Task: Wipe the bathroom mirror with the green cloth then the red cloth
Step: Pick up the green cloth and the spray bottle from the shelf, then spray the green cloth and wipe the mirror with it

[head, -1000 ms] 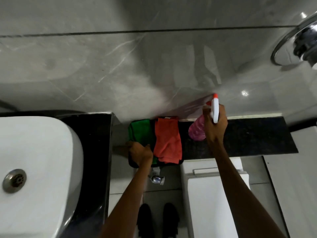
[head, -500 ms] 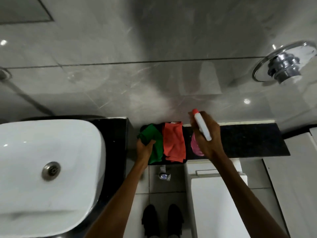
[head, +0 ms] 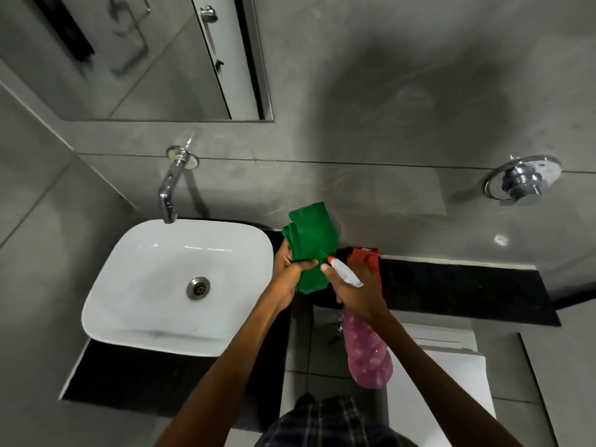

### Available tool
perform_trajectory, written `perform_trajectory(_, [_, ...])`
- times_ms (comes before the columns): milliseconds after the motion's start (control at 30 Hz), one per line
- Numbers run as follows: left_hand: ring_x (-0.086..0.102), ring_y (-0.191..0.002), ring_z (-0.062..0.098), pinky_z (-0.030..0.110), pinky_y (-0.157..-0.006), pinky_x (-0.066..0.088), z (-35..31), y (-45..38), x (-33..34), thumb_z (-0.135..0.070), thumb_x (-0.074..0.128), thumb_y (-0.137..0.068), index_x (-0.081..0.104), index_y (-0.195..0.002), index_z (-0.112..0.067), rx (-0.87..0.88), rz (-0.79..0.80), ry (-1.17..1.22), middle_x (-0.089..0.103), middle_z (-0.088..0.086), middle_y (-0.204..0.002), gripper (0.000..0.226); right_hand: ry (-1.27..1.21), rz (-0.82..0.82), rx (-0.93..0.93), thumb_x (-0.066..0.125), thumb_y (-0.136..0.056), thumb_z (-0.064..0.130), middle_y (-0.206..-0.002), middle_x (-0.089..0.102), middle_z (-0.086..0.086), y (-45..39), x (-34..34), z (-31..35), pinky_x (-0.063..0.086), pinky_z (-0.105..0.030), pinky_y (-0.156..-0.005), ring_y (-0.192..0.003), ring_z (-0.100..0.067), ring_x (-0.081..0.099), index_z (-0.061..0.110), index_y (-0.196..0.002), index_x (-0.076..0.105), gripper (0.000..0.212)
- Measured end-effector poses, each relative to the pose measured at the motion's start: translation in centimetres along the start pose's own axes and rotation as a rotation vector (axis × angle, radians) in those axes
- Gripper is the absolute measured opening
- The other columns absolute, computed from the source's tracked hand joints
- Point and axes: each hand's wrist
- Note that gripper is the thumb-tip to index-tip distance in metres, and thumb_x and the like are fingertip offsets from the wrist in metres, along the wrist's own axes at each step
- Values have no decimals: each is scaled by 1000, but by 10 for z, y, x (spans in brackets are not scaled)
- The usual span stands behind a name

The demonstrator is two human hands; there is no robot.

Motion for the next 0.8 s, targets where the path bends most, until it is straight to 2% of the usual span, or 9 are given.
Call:
perform_trajectory(67, [76,-106,17,28,-80,63,1,-1,1,24,66,-77,56,-140,-12,-3,3,9,77,3,-119,73,-2,-14,-32,72,-88,53,-57,64,-16,-4,-2,-3,54,-28,-62,-49,-12,64,-1,-86,71,53])
perform_trajectory(167, [77,-103,18,29,-77,64,-13,4,-7,24,66,-77,60,-133,-16,11,5,25,78,2,-116,69,84,-8,-128,73,-91,47,-59,71,-9,2,0,5,59,-32,-59,-48,-13,69,11,-67,67,43])
perform_trajectory(267, [75,-105,22,31,-79,65,-18,2,-8,25,66,-77,58,-133,-14,1,-6,50,75,8,-120,69,101,9,-111,72,-87,54,-64,72,-8,5,2,7,60,-33,-56,-47,-15,69,13,-73,66,43])
perform_trajectory(333, [73,-108,25,32,-79,65,-20,1,-10,25,66,-77,58,-132,-14,-6,10,39,74,11,-122,68,117,1,-139,74,-91,44,-67,74,-6,10,2,5,62,-36,-62,-52,-16,71,18,-72,70,33])
perform_trajectory(433, [74,-106,25,32,-77,65,-20,-1,-8,26,66,-75,58,-131,-11,-16,26,32,74,10,-119,68,32,-22,-88,78,-91,35,-57,68,-9,12,-2,5,63,-43,-58,-51,-27,70,43,-78,73,16])
perform_trajectory(500, [73,-107,26,33,-78,66,-19,-4,-2,26,66,-75,56,-134,-8,-19,28,24,74,9,-117,69,53,5,-96,78,-91,37,-60,73,-6,10,-6,2,65,-38,-68,-56,-20,74,30,-80,76,14])
perform_trajectory(567, [73,-106,26,33,-79,66,-19,-4,3,27,65,-75,57,-134,-7,-25,20,25,74,9,-116,69,69,5,-91,76,-92,36,-59,71,-13,8,-8,0,65,-37,-66,-55,-19,73,16,-75,72,27])
perform_trajectory(667, [75,-101,22,31,-75,65,-17,-3,18,27,65,-75,56,-136,-7,-43,7,24,74,10,-118,70,34,-24,-56,77,-92,36,-63,70,-19,2,-20,-7,62,-34,-66,-57,-27,72,19,-81,73,20])
perform_trajectory(800, [76,-97,18,29,-73,65,-14,-5,31,27,65,-74,60,-129,-10,-52,-9,2,78,3,-110,67,0,-10,-59,80,-90,31,-59,66,-19,-4,-30,-23,59,-31,-61,-48,-16,64,22,-85,76,12])
Point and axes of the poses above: each hand's wrist, its own y-axis away from the middle knuckle, its own x-axis out of the palm, z = x × y
